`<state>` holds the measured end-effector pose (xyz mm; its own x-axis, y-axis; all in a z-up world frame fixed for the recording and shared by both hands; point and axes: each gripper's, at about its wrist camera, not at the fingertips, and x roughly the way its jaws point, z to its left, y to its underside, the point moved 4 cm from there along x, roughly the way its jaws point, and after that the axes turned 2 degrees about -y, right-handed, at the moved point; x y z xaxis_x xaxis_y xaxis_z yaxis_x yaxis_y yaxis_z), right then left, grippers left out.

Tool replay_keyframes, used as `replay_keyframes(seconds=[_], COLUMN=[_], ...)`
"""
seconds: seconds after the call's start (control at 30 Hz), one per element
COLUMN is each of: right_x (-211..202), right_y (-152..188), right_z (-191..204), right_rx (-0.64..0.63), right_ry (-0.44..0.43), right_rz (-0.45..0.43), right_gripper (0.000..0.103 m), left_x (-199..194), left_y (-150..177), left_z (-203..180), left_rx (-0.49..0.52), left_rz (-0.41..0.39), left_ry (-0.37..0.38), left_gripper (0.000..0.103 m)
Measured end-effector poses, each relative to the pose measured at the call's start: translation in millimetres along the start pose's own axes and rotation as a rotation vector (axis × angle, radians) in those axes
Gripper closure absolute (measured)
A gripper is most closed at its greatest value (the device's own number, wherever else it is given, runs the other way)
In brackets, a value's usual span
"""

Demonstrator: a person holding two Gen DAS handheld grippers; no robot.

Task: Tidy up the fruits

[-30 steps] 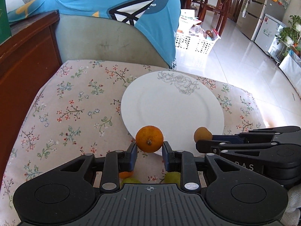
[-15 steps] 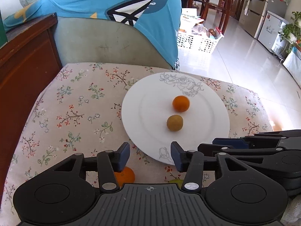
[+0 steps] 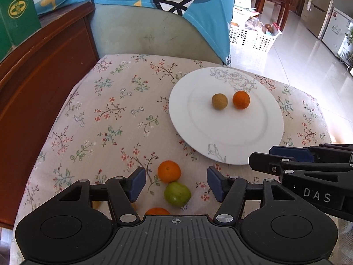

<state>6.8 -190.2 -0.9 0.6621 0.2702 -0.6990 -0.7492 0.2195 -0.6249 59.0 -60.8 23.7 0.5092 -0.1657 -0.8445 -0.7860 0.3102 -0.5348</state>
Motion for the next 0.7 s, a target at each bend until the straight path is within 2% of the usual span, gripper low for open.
replay_keyframes(seconds=[0.3,0.7], right_x=[-6.6,-7.0], right_y=[24.6,65.5], right_z=[19.1,41.7], right_rx=[-0.042,-0.072], right_ry=[-0.037,-0.088], right_rz=[0.022,0.084], right_gripper=[0.066,0.066], left_x=[-23.0,-53.8], left_y=[29.1,74.9], left_z=[22.8,81.1], left_rx=[-0.069,-0.227], left_rz=[0.017,0.014], left_ry=[-0.022,-0.062], left_gripper=[0.042,0.042])
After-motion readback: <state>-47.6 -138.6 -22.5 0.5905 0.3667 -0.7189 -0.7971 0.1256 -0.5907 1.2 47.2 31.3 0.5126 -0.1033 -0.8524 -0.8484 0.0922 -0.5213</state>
